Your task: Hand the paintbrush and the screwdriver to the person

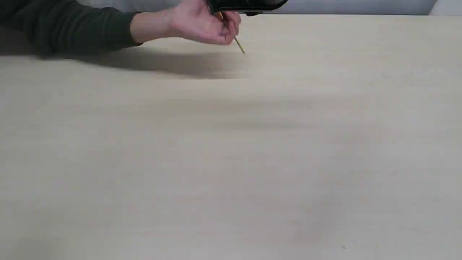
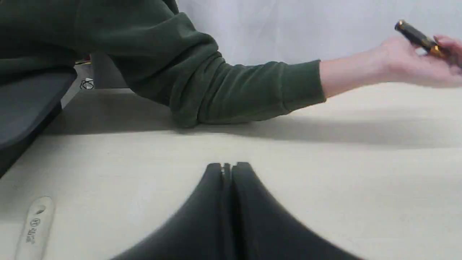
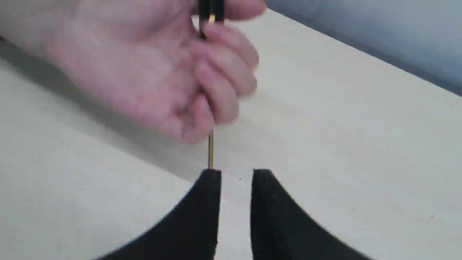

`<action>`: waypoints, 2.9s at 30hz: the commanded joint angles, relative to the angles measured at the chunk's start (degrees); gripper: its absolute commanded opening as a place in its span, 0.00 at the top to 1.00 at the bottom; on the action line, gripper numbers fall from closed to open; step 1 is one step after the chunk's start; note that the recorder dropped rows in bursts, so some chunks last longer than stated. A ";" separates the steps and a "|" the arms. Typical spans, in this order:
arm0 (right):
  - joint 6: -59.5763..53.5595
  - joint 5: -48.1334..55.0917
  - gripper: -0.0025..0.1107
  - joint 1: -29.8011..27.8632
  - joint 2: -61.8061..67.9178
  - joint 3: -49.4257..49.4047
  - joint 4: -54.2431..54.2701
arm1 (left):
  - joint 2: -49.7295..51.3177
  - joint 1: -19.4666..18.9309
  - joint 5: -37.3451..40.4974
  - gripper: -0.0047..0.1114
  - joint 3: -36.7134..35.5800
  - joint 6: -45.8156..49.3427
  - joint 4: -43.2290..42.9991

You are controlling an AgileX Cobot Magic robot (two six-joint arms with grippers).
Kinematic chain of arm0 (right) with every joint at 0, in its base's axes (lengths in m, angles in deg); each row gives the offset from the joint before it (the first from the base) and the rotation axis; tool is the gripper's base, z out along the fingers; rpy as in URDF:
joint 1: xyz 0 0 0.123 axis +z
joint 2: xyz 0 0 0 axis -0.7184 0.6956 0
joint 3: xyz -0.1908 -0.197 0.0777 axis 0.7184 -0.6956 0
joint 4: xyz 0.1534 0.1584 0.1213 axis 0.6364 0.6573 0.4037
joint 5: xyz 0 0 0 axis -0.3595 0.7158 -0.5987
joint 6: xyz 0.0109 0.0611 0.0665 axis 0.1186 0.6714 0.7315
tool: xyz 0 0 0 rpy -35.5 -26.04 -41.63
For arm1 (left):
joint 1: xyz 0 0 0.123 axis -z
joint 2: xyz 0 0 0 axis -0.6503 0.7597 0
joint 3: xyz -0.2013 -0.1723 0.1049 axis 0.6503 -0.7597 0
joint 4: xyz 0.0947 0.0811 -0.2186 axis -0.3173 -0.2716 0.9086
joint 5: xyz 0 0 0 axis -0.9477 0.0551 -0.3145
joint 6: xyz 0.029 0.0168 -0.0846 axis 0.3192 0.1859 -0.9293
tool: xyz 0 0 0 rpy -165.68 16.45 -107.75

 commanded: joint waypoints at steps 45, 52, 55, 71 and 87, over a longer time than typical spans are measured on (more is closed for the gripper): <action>8.62 -57.92 0.94 0.04 -99.40 -87.98 -6.44 | -0.14 0.37 -0.62 0.96 -0.12 -0.12 0.03; 7.30 -56.06 0.94 0.04 -101.51 -88.29 -6.72 | -0.14 0.37 -0.62 0.96 -0.12 -0.12 0.03; 7.30 -54.08 0.94 0.04 -101.51 -88.29 -6.72 | -0.14 0.37 -0.62 0.96 -0.12 -0.12 0.03; 8.22 -32.57 0.94 -0.08 -101.51 -88.29 -1.20 | -0.14 0.37 -0.59 0.96 -0.12 -0.12 0.18; 17.66 -29.74 0.94 -0.08 -101.51 -88.29 -1.20 | -0.14 0.37 -0.75 0.96 -0.12 -0.12 0.03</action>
